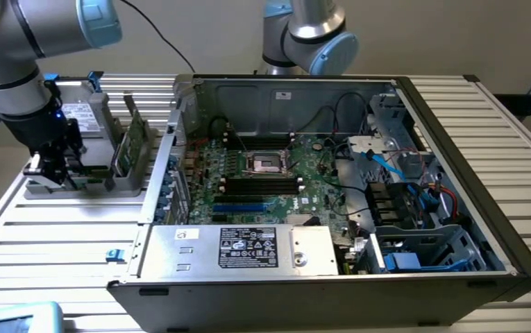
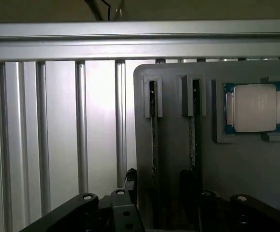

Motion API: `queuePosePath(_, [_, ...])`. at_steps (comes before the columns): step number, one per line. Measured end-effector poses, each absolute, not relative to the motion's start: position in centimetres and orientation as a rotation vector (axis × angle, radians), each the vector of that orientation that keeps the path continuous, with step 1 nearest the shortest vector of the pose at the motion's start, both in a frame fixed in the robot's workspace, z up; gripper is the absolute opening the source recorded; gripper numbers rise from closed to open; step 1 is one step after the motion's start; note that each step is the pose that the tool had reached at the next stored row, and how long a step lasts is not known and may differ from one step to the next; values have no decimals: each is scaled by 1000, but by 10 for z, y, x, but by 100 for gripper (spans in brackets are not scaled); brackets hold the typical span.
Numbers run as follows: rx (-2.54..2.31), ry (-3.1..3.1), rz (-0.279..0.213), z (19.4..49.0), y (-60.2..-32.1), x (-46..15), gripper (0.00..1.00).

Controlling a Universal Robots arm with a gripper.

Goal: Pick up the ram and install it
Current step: 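Pick up the ram and move it above insertion slot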

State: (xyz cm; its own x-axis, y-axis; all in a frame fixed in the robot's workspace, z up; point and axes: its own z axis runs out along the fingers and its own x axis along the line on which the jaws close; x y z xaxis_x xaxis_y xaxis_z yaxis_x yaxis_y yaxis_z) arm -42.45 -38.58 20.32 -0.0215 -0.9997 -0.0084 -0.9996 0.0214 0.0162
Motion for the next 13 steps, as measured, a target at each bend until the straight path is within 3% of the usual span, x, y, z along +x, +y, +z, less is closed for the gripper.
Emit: queuePosePath(13, [2182,-2230,-1,200,-382,-424,49])
